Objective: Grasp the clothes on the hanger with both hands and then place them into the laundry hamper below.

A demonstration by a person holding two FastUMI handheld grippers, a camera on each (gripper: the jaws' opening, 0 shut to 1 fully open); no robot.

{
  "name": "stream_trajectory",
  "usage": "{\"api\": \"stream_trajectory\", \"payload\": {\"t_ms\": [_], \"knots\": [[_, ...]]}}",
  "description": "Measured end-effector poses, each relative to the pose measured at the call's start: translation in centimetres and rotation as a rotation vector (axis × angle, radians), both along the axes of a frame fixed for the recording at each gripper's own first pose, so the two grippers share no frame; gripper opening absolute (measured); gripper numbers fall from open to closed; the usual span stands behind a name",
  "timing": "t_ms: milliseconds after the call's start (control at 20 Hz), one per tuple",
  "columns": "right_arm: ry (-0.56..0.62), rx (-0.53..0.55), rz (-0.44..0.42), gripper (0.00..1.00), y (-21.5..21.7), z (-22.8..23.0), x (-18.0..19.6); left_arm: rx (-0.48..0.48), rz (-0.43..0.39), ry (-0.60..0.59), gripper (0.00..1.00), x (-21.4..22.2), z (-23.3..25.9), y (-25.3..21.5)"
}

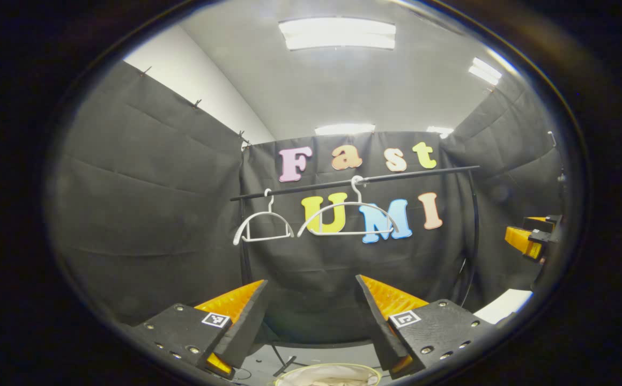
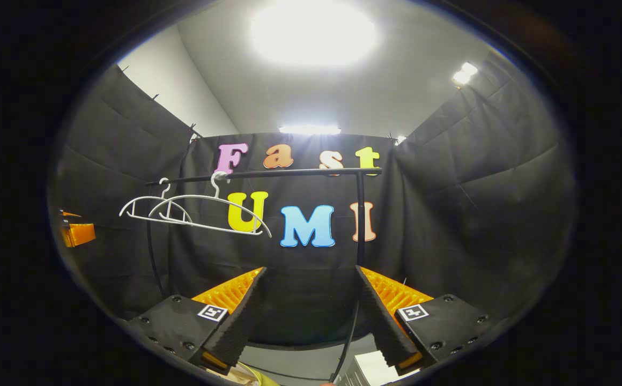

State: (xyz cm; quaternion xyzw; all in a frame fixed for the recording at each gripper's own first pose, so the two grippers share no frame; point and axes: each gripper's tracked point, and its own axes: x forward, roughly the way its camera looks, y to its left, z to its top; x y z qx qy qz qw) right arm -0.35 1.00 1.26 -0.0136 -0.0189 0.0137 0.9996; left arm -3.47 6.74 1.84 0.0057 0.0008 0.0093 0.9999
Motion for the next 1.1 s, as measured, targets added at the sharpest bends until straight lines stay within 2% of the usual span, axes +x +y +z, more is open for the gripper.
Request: {"api": "stream_trajectory", "payload": {"t_ms": [50, 300, 350, 400, 600, 1050, 1100], "knots": [[-0.001, 0.000, -0.003, 0.96, -0.1, -0.1, 0.0, 0.001, 0.002, -0.002, 0.90, 0.1, 0.1, -0.1], [0.004, 0.008, -0.007, 0.96, 0.0, -0.2, 0.0, 0.008, 0.000, -0.007, 0.90, 0.8, -0.2, -0.3], [0.003, 0.006, -0.009, 0.99, -0.1, -0.2, -0.1, 0.008, -0.002, -0.008, 0.90, 0.8, -0.2, -0.4], [0.003, 0.005, -0.009, 0.96, 0.0, -0.1, -0.1, 0.006, -0.004, -0.009, 0.90, 0.7, -0.2, -0.4], [0.003, 0.002, -0.010, 0.99, 0.1, -0.1, -0.2, 0.002, -0.006, -0.015, 0.90, 0.2, -0.2, -0.3], [-0.024, -0.001, -0.019, 0.96, -0.3, 0.4, 0.0, 0.002, 0.005, -0.036, 0.90, 1.4, 0.2, -0.4], [-0.026, 0.004, -0.023, 0.99, -0.4, 0.4, 0.1, 0.000, 0.006, -0.034, 0.90, 1.3, 0.1, -0.3]]}}
